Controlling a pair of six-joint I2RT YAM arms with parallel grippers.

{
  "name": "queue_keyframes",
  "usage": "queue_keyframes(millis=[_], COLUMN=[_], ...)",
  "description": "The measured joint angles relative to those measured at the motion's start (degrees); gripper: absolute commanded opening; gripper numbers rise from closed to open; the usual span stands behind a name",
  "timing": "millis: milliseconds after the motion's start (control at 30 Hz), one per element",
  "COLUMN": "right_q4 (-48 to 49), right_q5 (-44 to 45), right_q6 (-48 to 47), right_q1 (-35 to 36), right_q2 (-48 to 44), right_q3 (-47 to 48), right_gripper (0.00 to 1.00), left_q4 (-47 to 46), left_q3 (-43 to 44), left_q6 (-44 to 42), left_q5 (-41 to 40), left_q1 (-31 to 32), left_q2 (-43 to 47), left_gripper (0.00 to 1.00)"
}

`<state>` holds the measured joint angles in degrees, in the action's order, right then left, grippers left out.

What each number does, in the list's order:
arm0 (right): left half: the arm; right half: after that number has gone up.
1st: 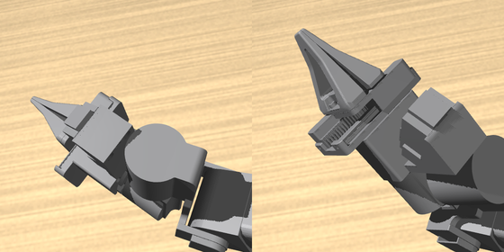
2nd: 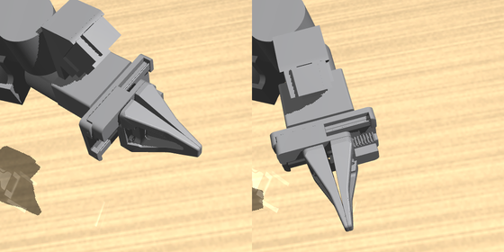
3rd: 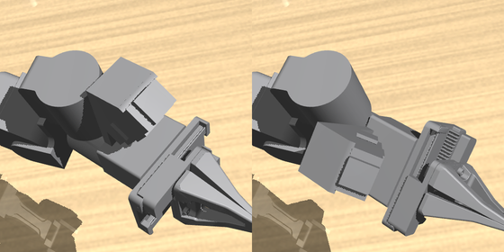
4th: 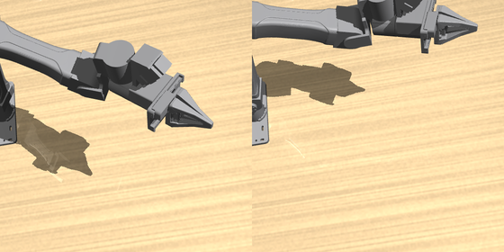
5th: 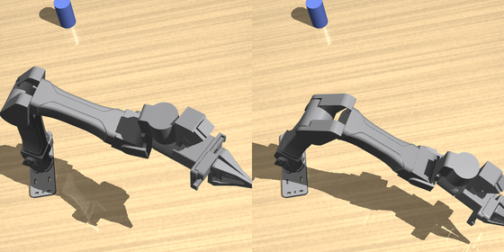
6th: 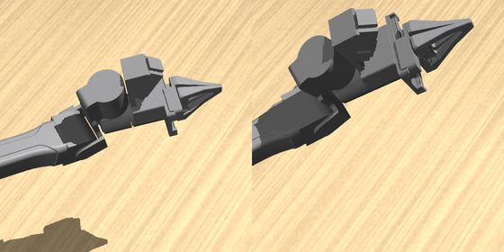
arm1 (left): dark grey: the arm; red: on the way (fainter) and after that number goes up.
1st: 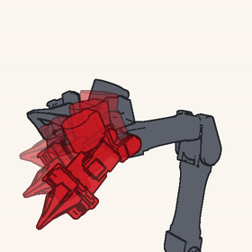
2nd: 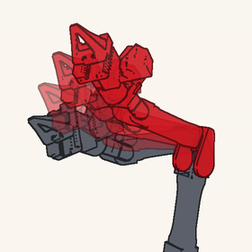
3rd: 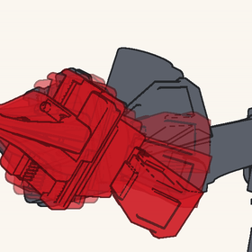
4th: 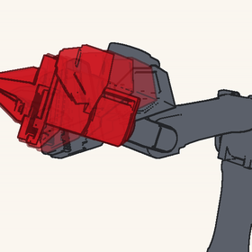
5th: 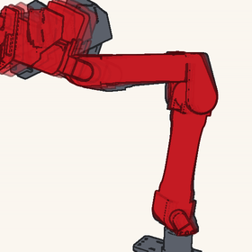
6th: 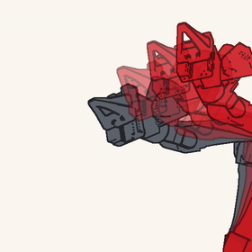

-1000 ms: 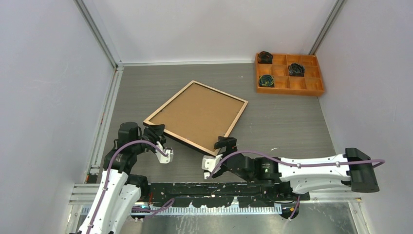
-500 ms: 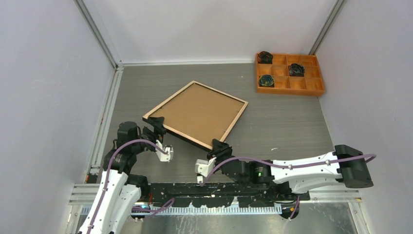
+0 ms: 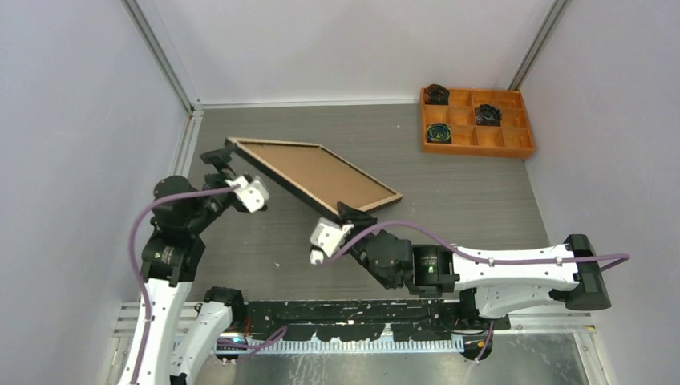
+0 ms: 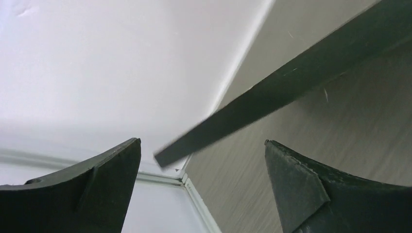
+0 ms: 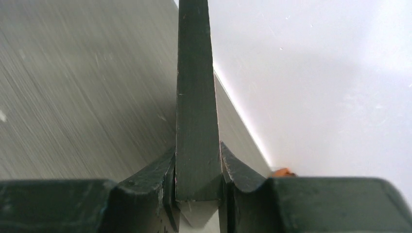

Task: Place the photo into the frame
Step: Turn over the photo frame at the center of the board.

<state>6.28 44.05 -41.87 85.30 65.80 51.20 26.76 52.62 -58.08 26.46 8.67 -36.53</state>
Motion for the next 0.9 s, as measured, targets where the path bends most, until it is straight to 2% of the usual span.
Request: queue_keyframes(millis=[100,233,400,633,900], right_q4=[-3.2,-9.0,-14.4,-15.4,-13.0], right_q5=[-0.1,-1.0,-4.4,-13.5,-18.7], right_q6=[6.6,17.7,30.9,50.6,67.2], right_q1=[-1.7,-5.8,-14.8,-30.1,-40.3], right_q2=[2.6,6.6,8.5,5.4,-3.0], right_q3=[9.9,22.4,30.5,28.0,15.1], right_gripper=[0.01,0.01,0.01,0.01,0.01], left_q4=[-2.3,-3.6,-3.3,0.4,3.4], left_q3=[7.0,13.9,18.3,20.1,20.2], left_q6=[12.6,25.3,35.9,41.8,44.4], left_q5=[-4.2,-9.4,-13.5,-15.5,-15.9], left_q1=[0.0,-0.1,-0.1,-0.1,-0.1], left_q2=[-1.1,-2.3,-4.3,-8.0,-12.3], left_gripper=[1.00,1.00,1.00,1.00,1.00])
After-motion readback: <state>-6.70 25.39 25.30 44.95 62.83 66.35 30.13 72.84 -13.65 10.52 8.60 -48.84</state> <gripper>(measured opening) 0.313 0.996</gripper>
